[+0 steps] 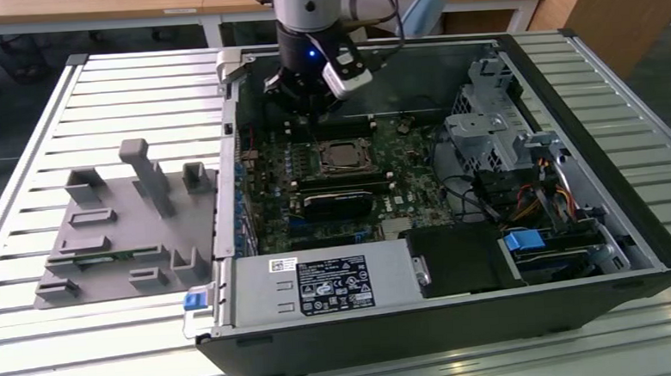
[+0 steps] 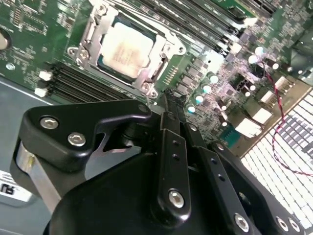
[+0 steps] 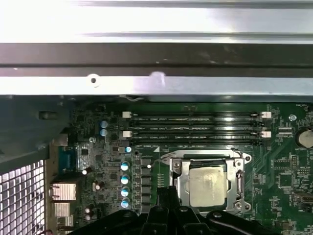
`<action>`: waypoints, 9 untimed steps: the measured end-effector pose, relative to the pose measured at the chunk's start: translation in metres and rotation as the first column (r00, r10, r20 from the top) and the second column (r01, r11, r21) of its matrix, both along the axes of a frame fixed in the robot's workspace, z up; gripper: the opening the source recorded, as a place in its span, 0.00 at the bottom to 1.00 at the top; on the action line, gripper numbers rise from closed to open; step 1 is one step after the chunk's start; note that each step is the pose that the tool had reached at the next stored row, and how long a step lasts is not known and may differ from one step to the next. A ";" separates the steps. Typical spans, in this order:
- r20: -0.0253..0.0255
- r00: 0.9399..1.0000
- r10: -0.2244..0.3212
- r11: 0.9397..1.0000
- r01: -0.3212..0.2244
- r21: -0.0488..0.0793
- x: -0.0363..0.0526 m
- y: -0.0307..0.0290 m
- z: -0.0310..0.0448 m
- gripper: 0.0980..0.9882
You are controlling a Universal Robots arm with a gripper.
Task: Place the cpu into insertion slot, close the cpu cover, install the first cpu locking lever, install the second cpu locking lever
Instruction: 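Install the first cpu locking lever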
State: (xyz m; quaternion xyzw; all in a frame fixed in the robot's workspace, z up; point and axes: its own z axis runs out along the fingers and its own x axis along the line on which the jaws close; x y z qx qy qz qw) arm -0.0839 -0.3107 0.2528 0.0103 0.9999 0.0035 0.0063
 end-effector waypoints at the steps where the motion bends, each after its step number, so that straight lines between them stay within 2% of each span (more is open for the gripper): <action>1: 0.000 1.000 0.000 1.000 0.000 0.000 -0.0019 0.0003 0.0000 0.01; 9: 0.002 1.000 0.000 1.000 0.000 0.000 -0.0179 0.0034 -0.0005 0.01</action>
